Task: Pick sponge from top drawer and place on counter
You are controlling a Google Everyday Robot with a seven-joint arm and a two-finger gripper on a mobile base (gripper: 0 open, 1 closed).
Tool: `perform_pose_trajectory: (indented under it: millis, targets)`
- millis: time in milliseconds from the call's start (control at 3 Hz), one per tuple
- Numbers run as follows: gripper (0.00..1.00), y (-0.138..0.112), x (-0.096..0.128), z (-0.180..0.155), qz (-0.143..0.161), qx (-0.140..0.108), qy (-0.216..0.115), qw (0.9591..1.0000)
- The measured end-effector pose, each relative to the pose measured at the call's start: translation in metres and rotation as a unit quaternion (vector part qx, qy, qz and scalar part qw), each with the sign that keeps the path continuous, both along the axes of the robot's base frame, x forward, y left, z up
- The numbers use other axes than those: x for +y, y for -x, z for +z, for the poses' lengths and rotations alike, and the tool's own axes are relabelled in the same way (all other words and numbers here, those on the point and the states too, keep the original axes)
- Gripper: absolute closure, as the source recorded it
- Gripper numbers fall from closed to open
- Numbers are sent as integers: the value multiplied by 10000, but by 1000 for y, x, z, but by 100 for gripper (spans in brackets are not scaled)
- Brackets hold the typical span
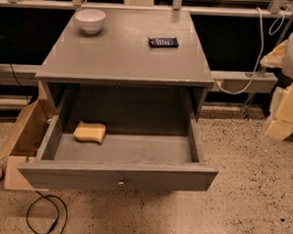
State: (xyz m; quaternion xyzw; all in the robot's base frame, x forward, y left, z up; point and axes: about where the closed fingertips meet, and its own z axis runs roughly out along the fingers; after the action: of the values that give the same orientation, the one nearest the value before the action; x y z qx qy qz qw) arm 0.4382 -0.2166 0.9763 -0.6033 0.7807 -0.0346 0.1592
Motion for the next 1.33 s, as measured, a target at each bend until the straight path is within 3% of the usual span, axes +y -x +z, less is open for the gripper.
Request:
perform_pose_trajectory:
  millis: [333,667,1000,1333]
  targets:
    - [0,-1,2,-1,13,-26,-20,10000]
    - [0,-20,26,-27,161,11,-412,9990]
    - [0,-44,70,-70,209,71,-1018,9946]
    - [0,-75,119,-107,-39,-23,-1712,9852]
